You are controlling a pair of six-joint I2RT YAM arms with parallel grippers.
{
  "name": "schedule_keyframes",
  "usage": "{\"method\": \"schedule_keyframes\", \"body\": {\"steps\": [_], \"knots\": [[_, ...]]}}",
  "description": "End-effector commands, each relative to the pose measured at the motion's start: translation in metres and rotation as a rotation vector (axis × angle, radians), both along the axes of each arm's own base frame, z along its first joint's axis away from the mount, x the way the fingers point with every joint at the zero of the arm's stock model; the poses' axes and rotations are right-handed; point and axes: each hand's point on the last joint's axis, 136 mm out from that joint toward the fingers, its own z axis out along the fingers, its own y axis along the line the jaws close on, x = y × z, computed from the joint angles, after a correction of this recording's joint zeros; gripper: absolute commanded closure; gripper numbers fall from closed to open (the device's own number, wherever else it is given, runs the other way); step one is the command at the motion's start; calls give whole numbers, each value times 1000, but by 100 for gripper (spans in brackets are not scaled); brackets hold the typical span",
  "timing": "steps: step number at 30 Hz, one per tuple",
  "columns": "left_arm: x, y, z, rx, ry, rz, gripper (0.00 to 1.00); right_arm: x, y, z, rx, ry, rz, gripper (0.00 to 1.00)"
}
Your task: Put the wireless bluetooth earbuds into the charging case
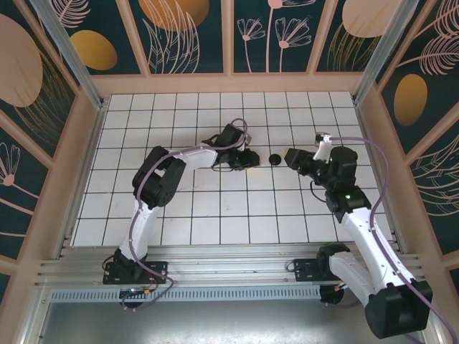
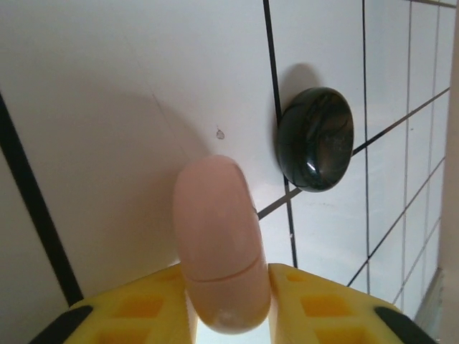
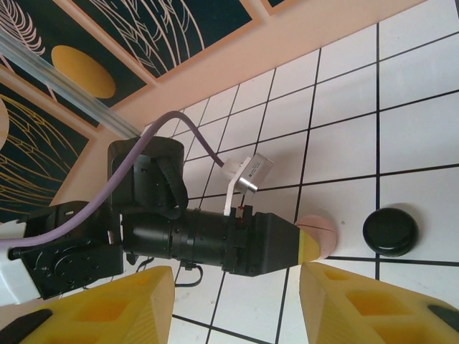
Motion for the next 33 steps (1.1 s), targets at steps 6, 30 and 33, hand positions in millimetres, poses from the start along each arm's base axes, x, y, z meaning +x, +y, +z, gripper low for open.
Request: {"method": "schedule_keyframes", "body": {"steps": [6, 30, 33], "knots": [[4, 20, 0, 170, -68, -12, 54, 5, -1, 7, -37, -18, -10, 50], [9, 337, 209, 739, -917, 803, 1, 63, -119, -88, -385, -87, -503, 1], [-13, 373, 212, 792, -1055, 899, 1, 61, -132, -93, -399, -114, -534, 1]]}}
